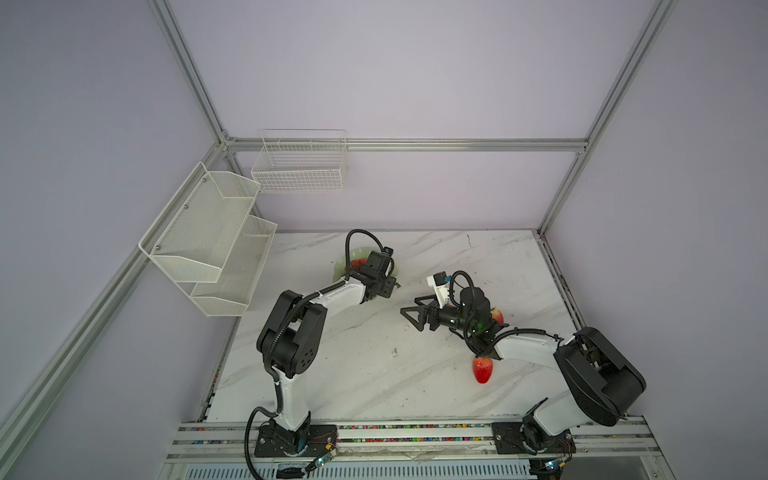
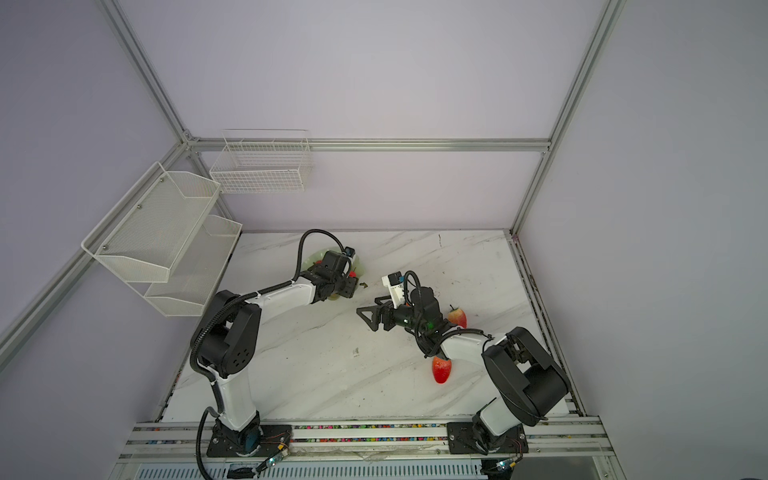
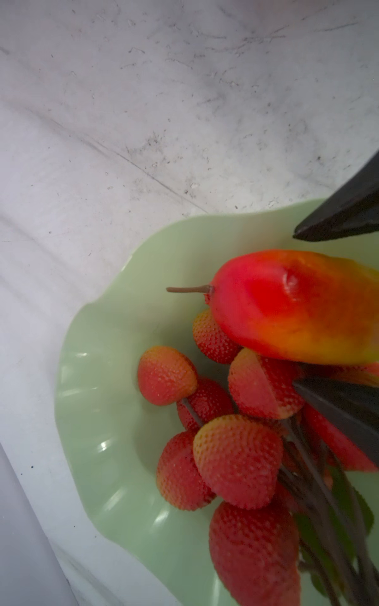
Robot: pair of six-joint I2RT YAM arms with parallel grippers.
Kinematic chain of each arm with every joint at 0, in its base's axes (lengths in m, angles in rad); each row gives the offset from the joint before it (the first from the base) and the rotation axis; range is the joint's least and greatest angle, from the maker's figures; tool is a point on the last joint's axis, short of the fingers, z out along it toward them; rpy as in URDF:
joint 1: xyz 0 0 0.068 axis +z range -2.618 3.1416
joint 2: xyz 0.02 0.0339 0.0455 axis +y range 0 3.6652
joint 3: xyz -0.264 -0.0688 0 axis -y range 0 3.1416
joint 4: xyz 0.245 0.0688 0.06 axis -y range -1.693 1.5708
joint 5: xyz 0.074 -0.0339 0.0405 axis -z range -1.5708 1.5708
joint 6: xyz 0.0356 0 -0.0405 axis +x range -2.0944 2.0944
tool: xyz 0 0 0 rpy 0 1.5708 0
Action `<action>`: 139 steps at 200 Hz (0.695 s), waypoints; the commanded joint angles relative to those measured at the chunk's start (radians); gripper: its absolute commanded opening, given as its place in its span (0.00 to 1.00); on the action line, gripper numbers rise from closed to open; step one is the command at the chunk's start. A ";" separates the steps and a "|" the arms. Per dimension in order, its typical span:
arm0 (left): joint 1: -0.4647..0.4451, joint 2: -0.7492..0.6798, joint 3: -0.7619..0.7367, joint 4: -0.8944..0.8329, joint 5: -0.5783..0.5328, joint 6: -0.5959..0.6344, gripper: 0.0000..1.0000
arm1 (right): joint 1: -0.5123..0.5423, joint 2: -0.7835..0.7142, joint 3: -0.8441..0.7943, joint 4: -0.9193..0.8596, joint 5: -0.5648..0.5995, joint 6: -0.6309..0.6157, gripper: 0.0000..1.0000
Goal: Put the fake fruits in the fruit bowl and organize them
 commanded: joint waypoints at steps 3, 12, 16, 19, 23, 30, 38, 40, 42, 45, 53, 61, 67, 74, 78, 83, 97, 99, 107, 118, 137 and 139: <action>0.002 -0.095 0.041 0.053 0.004 0.002 0.69 | -0.018 0.003 0.003 0.046 -0.027 0.021 0.97; -0.001 -0.117 0.033 0.053 0.011 0.003 0.69 | -0.030 0.005 0.003 0.046 -0.043 0.034 0.97; -0.004 -0.128 0.026 0.054 0.017 0.003 0.69 | -0.036 0.006 0.003 0.046 -0.046 0.041 0.97; -0.007 -0.135 0.023 0.054 0.023 0.004 0.69 | -0.041 0.007 0.001 0.047 -0.046 0.047 0.97; -0.013 -0.150 0.016 0.054 0.029 0.002 0.69 | -0.049 0.007 0.001 0.045 -0.049 0.055 0.97; -0.027 -0.171 0.004 0.054 0.039 -0.001 0.69 | -0.064 0.006 -0.005 0.045 -0.055 0.071 0.97; -0.048 -0.195 -0.009 0.055 0.045 -0.001 0.69 | -0.084 0.000 -0.017 0.045 -0.063 0.090 0.97; -0.055 -0.201 -0.014 0.056 0.047 -0.002 0.69 | -0.089 -0.004 -0.020 0.045 -0.064 0.094 0.97; -0.061 -0.206 -0.016 0.056 0.050 -0.003 0.69 | -0.095 -0.006 -0.024 0.044 -0.065 0.098 0.97; -0.071 -0.213 -0.023 0.060 0.052 -0.005 0.69 | -0.103 -0.011 -0.029 0.043 -0.067 0.106 0.97; -0.099 -0.224 -0.041 0.064 0.078 -0.003 0.69 | -0.128 -0.030 -0.050 0.039 -0.071 0.128 0.97; -0.124 -0.227 -0.054 0.066 0.120 0.005 0.70 | -0.152 -0.051 -0.072 0.026 -0.074 0.149 0.97; -0.147 -0.226 -0.063 0.066 0.124 -0.009 0.70 | -0.166 -0.071 -0.085 -0.002 -0.073 0.150 0.97; -0.174 -0.221 -0.070 0.069 0.117 -0.024 0.70 | -0.187 -0.101 -0.097 -0.055 -0.070 0.136 0.97; -0.188 -0.217 -0.075 0.073 0.112 -0.030 0.70 | -0.197 -0.123 -0.104 -0.089 -0.070 0.121 0.97; -0.209 -0.211 -0.080 0.082 0.109 -0.037 0.70 | -0.206 -0.147 -0.114 -0.132 -0.070 0.101 0.97; -0.254 -0.185 -0.091 0.118 0.111 -0.054 0.71 | -0.225 -0.293 -0.152 -0.267 -0.045 0.052 0.97; -0.260 -0.181 -0.092 0.125 0.113 -0.055 0.71 | -0.227 -0.313 -0.158 -0.290 -0.036 0.047 0.97; -0.280 -0.161 -0.093 0.149 0.122 -0.059 0.72 | -0.229 -0.409 -0.177 -0.361 -0.011 0.031 0.97; -0.305 -0.130 -0.088 0.175 0.130 -0.063 0.72 | -0.229 -0.537 -0.202 -0.456 0.002 0.029 0.97; -0.342 -0.071 -0.062 0.206 0.140 -0.055 0.74 | -0.230 -0.697 -0.247 -0.550 -0.019 0.069 0.97; -0.347 -0.065 -0.059 0.209 0.139 -0.055 0.74 | -0.230 -0.712 -0.252 -0.555 -0.020 0.079 0.97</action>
